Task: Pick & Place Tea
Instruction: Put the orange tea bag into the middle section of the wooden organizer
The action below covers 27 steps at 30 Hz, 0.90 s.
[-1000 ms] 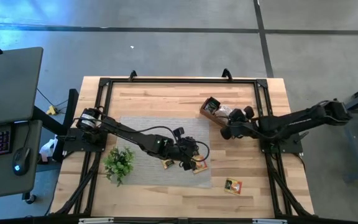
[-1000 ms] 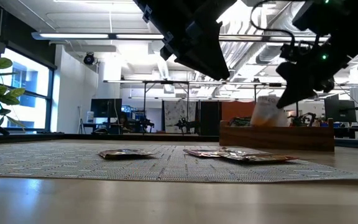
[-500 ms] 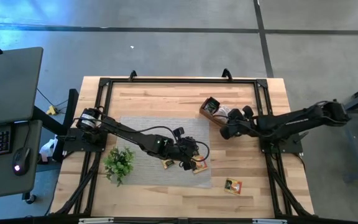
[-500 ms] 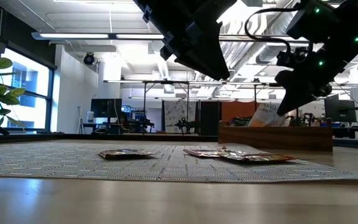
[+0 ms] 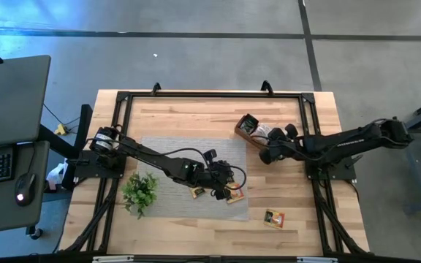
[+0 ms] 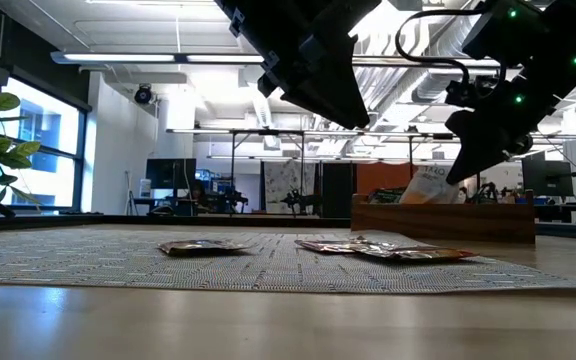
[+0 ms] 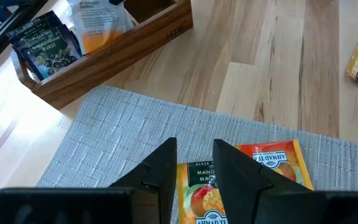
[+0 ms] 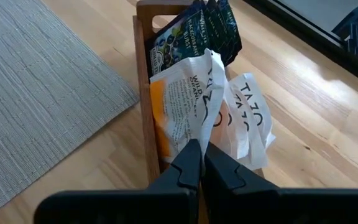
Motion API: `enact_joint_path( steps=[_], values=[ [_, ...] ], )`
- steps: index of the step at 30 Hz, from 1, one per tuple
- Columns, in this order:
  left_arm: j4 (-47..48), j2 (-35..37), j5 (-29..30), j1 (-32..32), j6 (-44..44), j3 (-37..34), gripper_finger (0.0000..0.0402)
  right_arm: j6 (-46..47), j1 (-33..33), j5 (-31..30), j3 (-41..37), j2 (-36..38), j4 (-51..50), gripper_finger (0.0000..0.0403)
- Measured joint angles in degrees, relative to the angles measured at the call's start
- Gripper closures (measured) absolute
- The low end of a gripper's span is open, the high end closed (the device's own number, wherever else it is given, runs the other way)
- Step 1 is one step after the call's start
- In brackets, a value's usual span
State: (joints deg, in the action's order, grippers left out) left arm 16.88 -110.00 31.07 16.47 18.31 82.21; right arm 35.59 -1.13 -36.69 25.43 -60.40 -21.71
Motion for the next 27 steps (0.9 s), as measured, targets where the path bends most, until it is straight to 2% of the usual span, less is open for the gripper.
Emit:
enact_joint_path(
  steps=[3, 8, 12, 21, 27],
  values=[
    [0.0, 0.0, 0.0, 0.0, 0.0, 0.0, 0.0298, -1.2, 0.0, -0.8, 0.1, 0.0, -0.2, 0.0402],
    [0.0, 0.0, 0.0, 0.0, 0.0, 0.0, 0.0298, -1.3, 0.0, -2.0, 4.4, 0.0, -6.9, 0.0402],
    [0.0, 0.0, 0.0, 0.0, 0.0, 0.0, 0.0298, -1.0, 0.0, 1.2, 7.2, 0.0, -10.6, 0.0401],
    [0.0, 0.0, 0.0, 0.0, 0.0, 0.0, 0.0298, 1.6, 0.0, 1.1, 4.4, 0.0, -12.1, 0.0402],
    [0.0, 0.0, 0.0, 0.0, 0.0, 0.0, 0.0298, -1.1, 0.0, 1.2, 2.8, 0.0, -10.4, 0.0395]
  ],
)
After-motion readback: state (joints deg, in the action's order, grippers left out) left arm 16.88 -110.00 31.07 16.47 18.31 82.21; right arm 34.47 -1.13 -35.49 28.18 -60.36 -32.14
